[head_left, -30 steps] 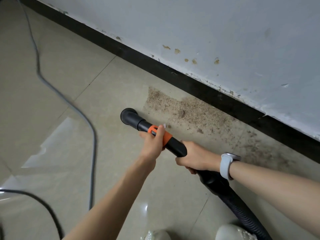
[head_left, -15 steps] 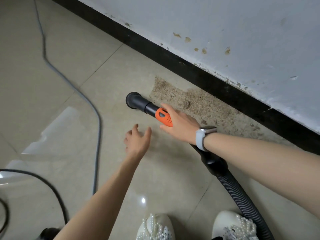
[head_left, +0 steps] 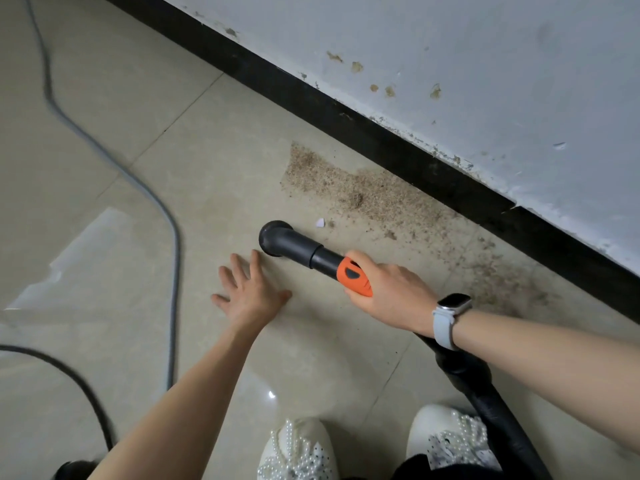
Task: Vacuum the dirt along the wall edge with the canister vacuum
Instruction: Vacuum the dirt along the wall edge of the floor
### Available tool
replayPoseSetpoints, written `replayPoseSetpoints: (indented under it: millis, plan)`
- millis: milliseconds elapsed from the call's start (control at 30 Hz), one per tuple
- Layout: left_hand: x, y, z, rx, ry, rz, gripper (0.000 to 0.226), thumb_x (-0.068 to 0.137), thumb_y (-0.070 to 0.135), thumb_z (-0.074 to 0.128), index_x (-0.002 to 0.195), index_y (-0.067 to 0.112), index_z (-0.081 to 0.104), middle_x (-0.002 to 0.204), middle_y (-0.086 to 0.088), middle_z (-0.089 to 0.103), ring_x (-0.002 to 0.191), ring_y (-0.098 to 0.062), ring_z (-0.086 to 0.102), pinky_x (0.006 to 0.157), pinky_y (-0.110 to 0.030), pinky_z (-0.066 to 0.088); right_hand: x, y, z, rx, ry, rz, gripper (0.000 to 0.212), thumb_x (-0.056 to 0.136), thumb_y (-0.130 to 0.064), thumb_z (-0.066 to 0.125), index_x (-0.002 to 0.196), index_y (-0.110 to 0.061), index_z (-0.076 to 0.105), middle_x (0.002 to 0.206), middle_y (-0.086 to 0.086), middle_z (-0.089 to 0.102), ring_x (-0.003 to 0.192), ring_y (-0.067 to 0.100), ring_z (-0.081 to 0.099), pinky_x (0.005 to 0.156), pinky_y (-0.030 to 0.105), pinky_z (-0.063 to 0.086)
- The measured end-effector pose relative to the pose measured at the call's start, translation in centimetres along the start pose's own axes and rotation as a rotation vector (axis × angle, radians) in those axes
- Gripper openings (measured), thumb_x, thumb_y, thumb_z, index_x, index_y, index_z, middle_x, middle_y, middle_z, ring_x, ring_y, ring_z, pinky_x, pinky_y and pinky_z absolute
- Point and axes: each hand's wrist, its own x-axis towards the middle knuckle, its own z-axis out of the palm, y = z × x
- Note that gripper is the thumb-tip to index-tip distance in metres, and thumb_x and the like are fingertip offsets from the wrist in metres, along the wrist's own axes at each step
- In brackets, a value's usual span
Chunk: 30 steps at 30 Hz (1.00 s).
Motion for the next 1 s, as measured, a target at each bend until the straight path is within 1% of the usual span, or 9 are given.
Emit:
replayPoseSetpoints:
  millis: [167,300,433,533,633,700,833,933,1000]
  plan:
    - [-0.2,0.3,-0.5,0.016,-0.006,0.003,0.097,0.078,0.055,0.064,0.147,0.036,-0.003,0.156,0.005,-0.017,0.143,-0.024,-0.015,0.109,-0.056,0.012,0.0,2.1,-1.2,-0.016,0.053,0.148,0.036,0.090,-0.045,0.050,0.113,-0.020,0.039,0.081,-0.003,0.055,0.064,0.019,0.054,0.050,0.028,0.034]
    - [-0.5,0.4,-0.6,0.013,-0.018,-0.001,0.095,0.081,0.052,0.062,0.148,0.034,-0.003,0.156,0.004,-0.018,0.144,-0.025,-0.016,0.110,-0.055,0.011,0.0,1.8,-1.0,-0.011,0.031,0.131,0.041,0.091,-0.052,0.046,0.115,-0.019,0.038,0.088,-0.004,0.054,0.068,0.018,0.056,0.051,0.027,0.036]
    - [-0.8,0.4,-0.7,0.012,-0.021,0.015,0.090,0.084,0.049,0.060,0.148,0.033,-0.001,0.157,0.002,-0.017,0.144,-0.026,-0.016,0.111,-0.055,0.010,1.7,0.6,-1.2,0.043,0.017,0.143,0.042,0.091,-0.051,0.047,0.114,-0.015,0.042,0.091,-0.001,0.054,0.069,0.017,0.057,0.051,0.026,0.039]
    - [-1.0,0.3,-0.6,0.016,-0.029,0.021,0.089,0.084,0.049,0.059,0.148,0.033,-0.002,0.157,0.002,-0.018,0.144,-0.027,-0.016,0.111,-0.054,0.010,3.3,-0.6,-1.4,0.022,-0.008,0.108,0.045,0.092,-0.047,0.048,0.122,-0.016,0.039,0.092,-0.001,0.054,0.070,0.020,0.056,0.052,0.028,0.038]
    - [-1.0,0.2,-0.5,0.021,-0.021,0.029,0.088,0.084,0.050,0.059,0.147,0.035,-0.001,0.157,0.003,-0.016,0.144,-0.026,-0.015,0.111,-0.054,0.012,4.3,-1.8,-1.5,0.070,-0.034,0.063,0.046,0.092,-0.043,0.049,0.131,-0.023,0.035,0.091,-0.001,0.058,0.069,0.022,0.057,0.054,0.029,0.040]
    - [-1.0,0.1,-0.5,0.015,-0.019,0.029,0.090,0.084,0.051,0.059,0.148,0.035,-0.002,0.157,0.004,-0.017,0.144,-0.025,-0.015,0.112,-0.054,0.012,4.3,-2.3,-1.4,0.081,-0.054,0.045,0.043,0.091,-0.042,0.049,0.128,-0.026,0.036,0.087,0.001,0.060,0.066,0.023,0.058,0.055,0.030,0.043]
    - [-1.0,-0.3,-0.4,-0.003,-0.014,0.030,0.097,0.083,0.052,0.059,0.150,0.029,-0.007,0.157,0.005,-0.019,0.145,-0.024,-0.018,0.114,-0.053,0.006,1.5,-1.4,-0.4,0.046,-0.121,0.023,0.035,0.089,-0.043,0.051,0.117,-0.026,0.039,0.074,-0.006,0.052,0.057,0.017,0.051,0.048,0.028,0.035]
    - [-1.1,-0.5,-0.3,-0.011,-0.009,0.040,0.099,0.084,0.053,0.059,0.150,0.026,-0.009,0.157,0.005,-0.019,0.144,-0.024,-0.018,0.114,-0.054,0.004,-0.9,0.7,-0.4,0.019,-0.108,0.108,0.031,0.087,-0.045,0.051,0.111,-0.029,0.038,0.073,-0.007,0.050,0.062,0.020,0.053,0.051,0.029,0.035]
    - [-1.1,-0.4,-0.3,-0.007,-0.004,0.047,0.098,0.084,0.053,0.059,0.150,0.025,-0.008,0.158,0.004,-0.018,0.145,-0.025,-0.017,0.114,-0.054,0.006,-1.5,1.8,-1.2,0.011,-0.073,0.176,0.028,0.087,-0.045,0.051,0.107,-0.030,0.037,0.073,-0.009,0.050,0.063,0.017,0.052,0.051,0.028,0.036]
